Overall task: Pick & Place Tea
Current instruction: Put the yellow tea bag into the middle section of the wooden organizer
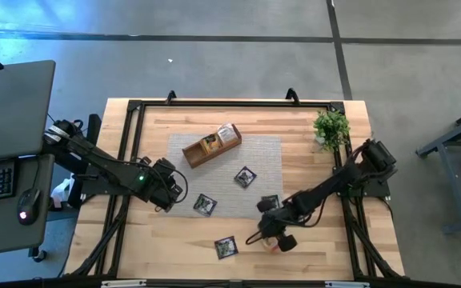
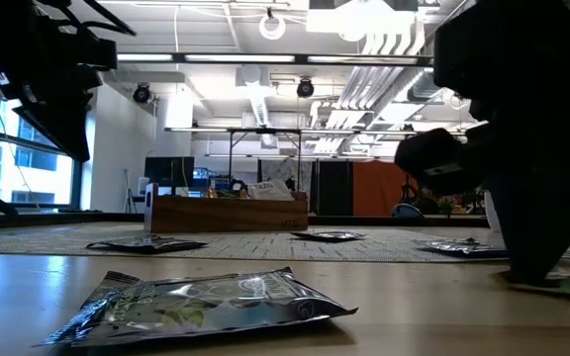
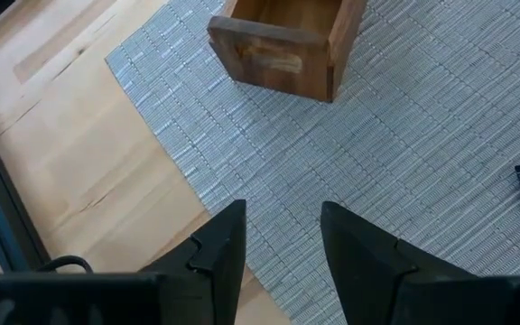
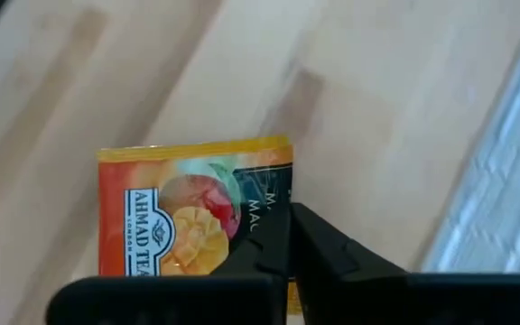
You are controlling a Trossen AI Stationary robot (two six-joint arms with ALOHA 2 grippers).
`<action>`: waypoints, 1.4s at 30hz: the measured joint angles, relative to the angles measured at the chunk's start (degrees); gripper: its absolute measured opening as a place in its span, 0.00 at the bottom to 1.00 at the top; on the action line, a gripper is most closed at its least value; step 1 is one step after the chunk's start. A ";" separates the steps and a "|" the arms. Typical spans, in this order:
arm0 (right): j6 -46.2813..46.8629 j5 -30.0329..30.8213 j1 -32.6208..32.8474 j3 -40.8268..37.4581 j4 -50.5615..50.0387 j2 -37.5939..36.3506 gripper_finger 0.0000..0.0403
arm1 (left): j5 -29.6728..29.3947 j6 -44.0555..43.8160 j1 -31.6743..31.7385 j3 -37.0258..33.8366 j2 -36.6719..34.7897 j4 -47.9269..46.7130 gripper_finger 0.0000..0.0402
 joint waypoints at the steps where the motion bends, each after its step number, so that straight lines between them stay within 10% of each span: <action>1: -0.21 0.22 0.02 -0.04 1.62 0.10 0.01 | -0.06 0.00 0.00 0.00 0.00 0.00 0.36; 6: -6.85 10.99 -0.05 0.00 15.98 0.21 0.01 | -0.27 -0.02 0.00 0.01 0.02 0.13 0.36; 10: -18.79 36.77 -1.03 0.06 29.20 0.14 0.01 | -0.41 -0.02 0.00 0.02 0.02 0.28 0.36; 13: -32.65 44.60 -3.92 0.09 36.69 -0.01 0.00 | -0.38 0.11 0.00 0.02 0.02 0.34 0.36; 26: -53.06 22.29 -25.78 4.50 41.55 -0.06 0.00 | -0.39 1.54 0.00 0.02 0.04 1.18 0.36; 42: -49.96 7.63 -40.11 12.71 34.99 7.96 0.00 | -2.27 1.49 0.04 0.02 0.04 1.70 0.36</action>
